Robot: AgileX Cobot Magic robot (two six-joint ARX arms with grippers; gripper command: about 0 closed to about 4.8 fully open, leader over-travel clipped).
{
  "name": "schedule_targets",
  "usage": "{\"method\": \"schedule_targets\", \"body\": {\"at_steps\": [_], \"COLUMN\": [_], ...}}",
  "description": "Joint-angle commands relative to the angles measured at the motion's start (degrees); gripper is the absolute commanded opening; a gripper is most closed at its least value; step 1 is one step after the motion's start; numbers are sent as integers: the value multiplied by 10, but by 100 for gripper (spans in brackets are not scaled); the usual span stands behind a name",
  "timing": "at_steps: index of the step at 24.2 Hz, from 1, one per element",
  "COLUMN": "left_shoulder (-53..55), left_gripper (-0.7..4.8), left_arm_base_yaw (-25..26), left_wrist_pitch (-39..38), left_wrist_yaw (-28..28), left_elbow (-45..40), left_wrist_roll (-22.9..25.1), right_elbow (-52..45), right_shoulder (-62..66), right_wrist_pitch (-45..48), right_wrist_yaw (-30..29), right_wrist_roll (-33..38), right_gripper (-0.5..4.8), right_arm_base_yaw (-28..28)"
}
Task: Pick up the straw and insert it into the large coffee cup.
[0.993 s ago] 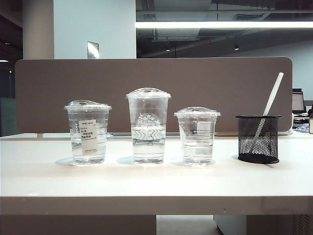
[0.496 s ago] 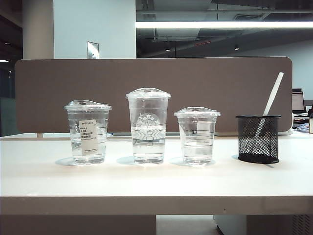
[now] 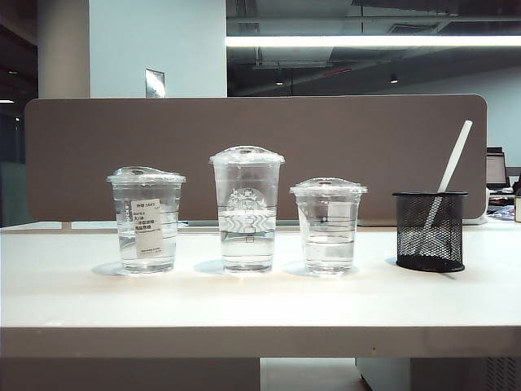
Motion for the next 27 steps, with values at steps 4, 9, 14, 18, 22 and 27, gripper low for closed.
{"method": "schedule_targets", "body": {"at_steps": [4,9,14,18,22,27], "left_shoulder": [1,1,1,1,1,1], "left_gripper": [-4,-4,-4,-4,-4,-4], "left_arm_base_yaw": [0,1,1,1,1,1], "left_wrist_pitch": [12,12,12,12,12,12], "left_wrist_yaw": [2,2,2,2,0,0], "left_elbow": [2,1,1,1,1,1], "left_wrist_roll": [0,0,0,0,0,1], "right_elbow": [109,318,586,745,844,873], "right_shoulder": [0,55,251,413,537,642], "right_wrist_pitch": [105,47,18,17,13,12], "right_wrist_yaw": [27,56,120,106,64,22], "right_wrist_roll": [88,-100,-176,-187,-212,-202], "right_gripper": [-3,-3,-2,-2,-2,-2], "right_arm_base_yaw": [0,-4,-4,-4,-5,-18]}}
